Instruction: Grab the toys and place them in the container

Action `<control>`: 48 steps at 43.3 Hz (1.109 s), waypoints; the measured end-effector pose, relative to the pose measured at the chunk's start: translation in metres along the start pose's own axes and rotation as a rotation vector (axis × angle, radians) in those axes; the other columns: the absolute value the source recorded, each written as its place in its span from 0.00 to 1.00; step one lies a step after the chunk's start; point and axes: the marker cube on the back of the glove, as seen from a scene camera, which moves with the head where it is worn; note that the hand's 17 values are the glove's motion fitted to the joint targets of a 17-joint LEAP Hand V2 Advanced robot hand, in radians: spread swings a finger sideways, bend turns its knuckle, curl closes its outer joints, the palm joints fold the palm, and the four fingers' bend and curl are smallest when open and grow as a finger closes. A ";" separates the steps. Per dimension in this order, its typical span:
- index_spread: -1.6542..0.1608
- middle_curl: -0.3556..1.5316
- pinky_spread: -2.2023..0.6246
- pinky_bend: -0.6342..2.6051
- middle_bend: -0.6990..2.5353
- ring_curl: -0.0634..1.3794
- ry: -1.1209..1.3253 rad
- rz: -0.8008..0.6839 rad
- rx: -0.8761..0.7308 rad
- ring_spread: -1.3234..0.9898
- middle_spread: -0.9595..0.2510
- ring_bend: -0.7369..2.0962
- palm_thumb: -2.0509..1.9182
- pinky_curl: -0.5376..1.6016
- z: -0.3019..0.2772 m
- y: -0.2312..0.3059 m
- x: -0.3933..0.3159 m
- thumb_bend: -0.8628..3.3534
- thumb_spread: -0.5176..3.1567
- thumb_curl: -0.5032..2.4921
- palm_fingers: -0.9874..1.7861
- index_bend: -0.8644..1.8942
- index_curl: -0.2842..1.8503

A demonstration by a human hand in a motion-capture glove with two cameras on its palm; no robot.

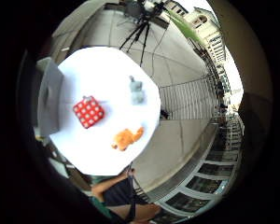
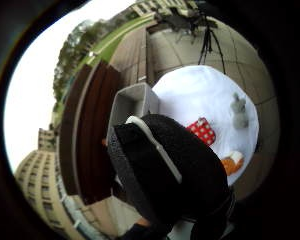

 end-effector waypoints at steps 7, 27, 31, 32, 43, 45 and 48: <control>0.81 0.24 0.75 0.37 0.27 0.07 0.001 -0.002 -0.018 0.49 0.73 0.32 0.48 0.33 0.004 0.000 0.004 0.18 0.35 0.17 0.34 0.37 0.17; 0.77 0.30 0.75 0.39 0.27 0.13 0.033 -0.009 -0.019 0.47 0.72 0.33 0.48 0.38 0.017 -0.003 0.009 0.18 0.45 0.17 0.33 0.37 0.23; 0.76 0.30 0.75 0.39 0.27 0.14 0.025 -0.013 -0.035 0.47 0.72 0.33 0.48 0.38 0.019 -0.001 0.010 0.18 0.45 0.17 0.32 0.37 0.23; 0.76 0.30 0.75 0.39 0.27 0.14 0.025 -0.013 -0.037 0.47 0.72 0.33 0.48 0.38 0.019 -0.001 0.011 0.18 0.45 0.17 0.32 0.37 0.24; 0.76 0.32 0.75 0.39 0.27 0.16 0.023 0.008 -0.012 0.46 0.72 0.33 0.48 0.39 0.022 -0.003 0.019 0.18 0.45 0.17 0.32 0.37 0.25; 0.76 0.32 0.75 0.39 0.27 0.17 0.025 -0.002 -0.013 0.46 0.72 0.33 0.48 0.39 0.024 -0.003 0.021 0.18 0.45 0.17 0.32 0.37 0.25; 0.76 0.33 0.74 0.38 0.27 0.17 0.025 -0.013 -0.032 0.46 0.72 0.33 0.48 0.39 0.025 0.001 0.024 0.18 0.45 0.17 0.32 0.37 0.25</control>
